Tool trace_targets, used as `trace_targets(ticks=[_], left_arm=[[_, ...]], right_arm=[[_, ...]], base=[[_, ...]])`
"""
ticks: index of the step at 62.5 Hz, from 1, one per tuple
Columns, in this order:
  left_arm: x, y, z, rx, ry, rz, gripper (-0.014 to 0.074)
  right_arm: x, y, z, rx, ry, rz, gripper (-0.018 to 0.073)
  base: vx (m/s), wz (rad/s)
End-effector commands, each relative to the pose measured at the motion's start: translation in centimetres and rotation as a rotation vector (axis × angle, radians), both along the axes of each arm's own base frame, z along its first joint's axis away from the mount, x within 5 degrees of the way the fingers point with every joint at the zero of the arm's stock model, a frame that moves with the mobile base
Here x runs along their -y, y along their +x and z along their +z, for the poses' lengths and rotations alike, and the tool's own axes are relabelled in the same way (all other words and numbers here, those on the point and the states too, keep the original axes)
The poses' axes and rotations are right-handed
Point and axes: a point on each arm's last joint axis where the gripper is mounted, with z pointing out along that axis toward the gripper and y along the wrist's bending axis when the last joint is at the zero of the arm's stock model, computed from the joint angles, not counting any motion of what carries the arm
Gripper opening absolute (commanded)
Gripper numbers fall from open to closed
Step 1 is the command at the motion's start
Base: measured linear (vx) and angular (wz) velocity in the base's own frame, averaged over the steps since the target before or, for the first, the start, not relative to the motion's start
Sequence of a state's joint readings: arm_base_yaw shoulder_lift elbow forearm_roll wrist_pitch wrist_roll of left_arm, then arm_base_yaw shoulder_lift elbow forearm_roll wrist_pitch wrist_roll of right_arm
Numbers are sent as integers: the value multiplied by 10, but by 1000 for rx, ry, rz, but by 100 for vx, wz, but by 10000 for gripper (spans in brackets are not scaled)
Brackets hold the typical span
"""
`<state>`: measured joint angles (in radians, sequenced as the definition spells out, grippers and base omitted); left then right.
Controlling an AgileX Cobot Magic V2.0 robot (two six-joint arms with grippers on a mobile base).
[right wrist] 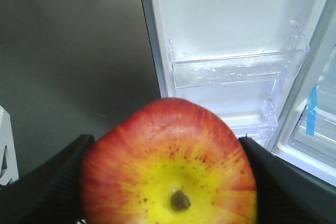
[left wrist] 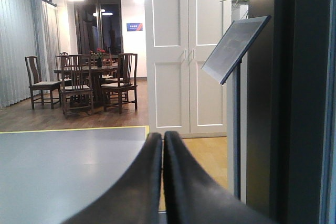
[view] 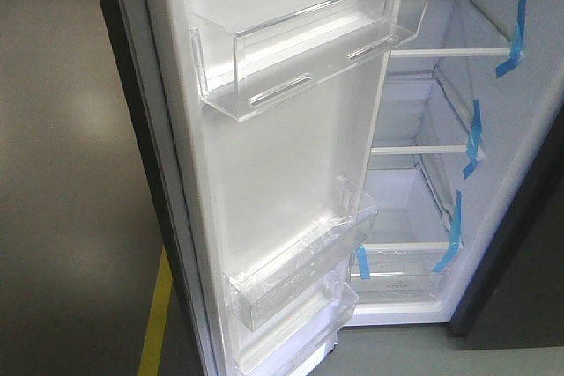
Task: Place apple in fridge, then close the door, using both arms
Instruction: 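Approach the fridge door bins, keeping the apple in the right gripper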
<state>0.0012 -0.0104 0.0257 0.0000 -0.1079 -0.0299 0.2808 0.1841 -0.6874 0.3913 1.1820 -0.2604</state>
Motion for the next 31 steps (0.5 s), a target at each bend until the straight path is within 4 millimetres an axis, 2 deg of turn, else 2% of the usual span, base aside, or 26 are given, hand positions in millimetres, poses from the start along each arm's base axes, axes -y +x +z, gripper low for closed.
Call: trace_targets(ticks=[1,21,31], left_arm=[[0,-2,0,68,-6,-1,-6],[0,-2,0,68,-6,-1,-6],[0,-2,0,68,-6,-1,-6]], right_arm=[[-2,4,13,71,54,-12,391],[-1,5,14,83,44,-19,391],[-1,24,24,161,75,-81,391]], base=[[0,0],[0,0],[0,0]])
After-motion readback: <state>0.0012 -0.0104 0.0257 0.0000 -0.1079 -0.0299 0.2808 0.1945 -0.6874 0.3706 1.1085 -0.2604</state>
